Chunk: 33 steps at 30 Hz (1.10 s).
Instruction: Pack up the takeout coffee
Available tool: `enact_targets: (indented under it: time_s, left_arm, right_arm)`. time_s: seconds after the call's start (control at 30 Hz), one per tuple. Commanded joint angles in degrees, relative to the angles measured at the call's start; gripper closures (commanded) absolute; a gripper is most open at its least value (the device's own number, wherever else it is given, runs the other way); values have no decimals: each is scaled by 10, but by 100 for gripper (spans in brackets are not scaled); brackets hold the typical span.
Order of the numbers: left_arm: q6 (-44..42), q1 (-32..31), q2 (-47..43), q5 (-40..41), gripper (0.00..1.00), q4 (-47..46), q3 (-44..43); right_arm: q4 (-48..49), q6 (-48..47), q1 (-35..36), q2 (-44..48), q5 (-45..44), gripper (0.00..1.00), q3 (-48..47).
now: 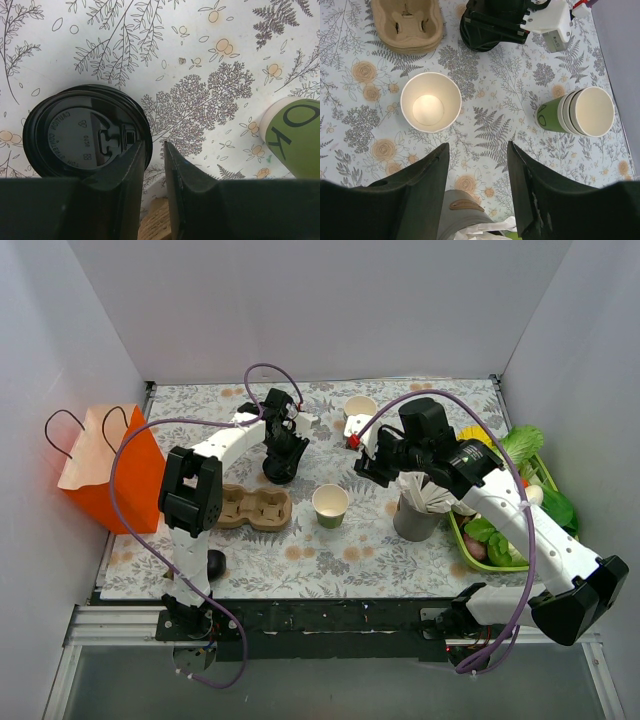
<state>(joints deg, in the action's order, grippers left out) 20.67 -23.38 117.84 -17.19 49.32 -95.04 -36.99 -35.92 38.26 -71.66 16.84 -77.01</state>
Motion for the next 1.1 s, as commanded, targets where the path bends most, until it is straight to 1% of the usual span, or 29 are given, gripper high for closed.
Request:
enact_targets:
  time_s: [0.0, 0.2, 0.33, 0.47, 0.67, 0.7, 1.07]
  left_arm:
    - [3, 3, -4, -13, 80, 3, 3]
    - [3, 3, -3, -12, 82, 7, -1]
    - [2, 4, -1, -8, 86, 10, -1]
    - [3, 4, -1, -6, 93, 16, -10]
    - [3, 4, -7, -3, 98, 32, -25]
    - [2, 3, -8, -3, 100, 33, -26]
    - [4, 4, -15, -1, 100, 32, -28]
  right_arm:
    - [24, 8, -2, 1, 4, 43, -1]
    - [26, 9, -2, 4, 4, 43, 4]
    - [28, 9, -2, 5, 4, 43, 8]
    - [30, 9, -2, 5, 4, 43, 9]
    - [32, 9, -2, 6, 4, 43, 13]
    - [32, 10, -2, 6, 4, 43, 14]
    - [38, 9, -3, 0, 5, 43, 14]
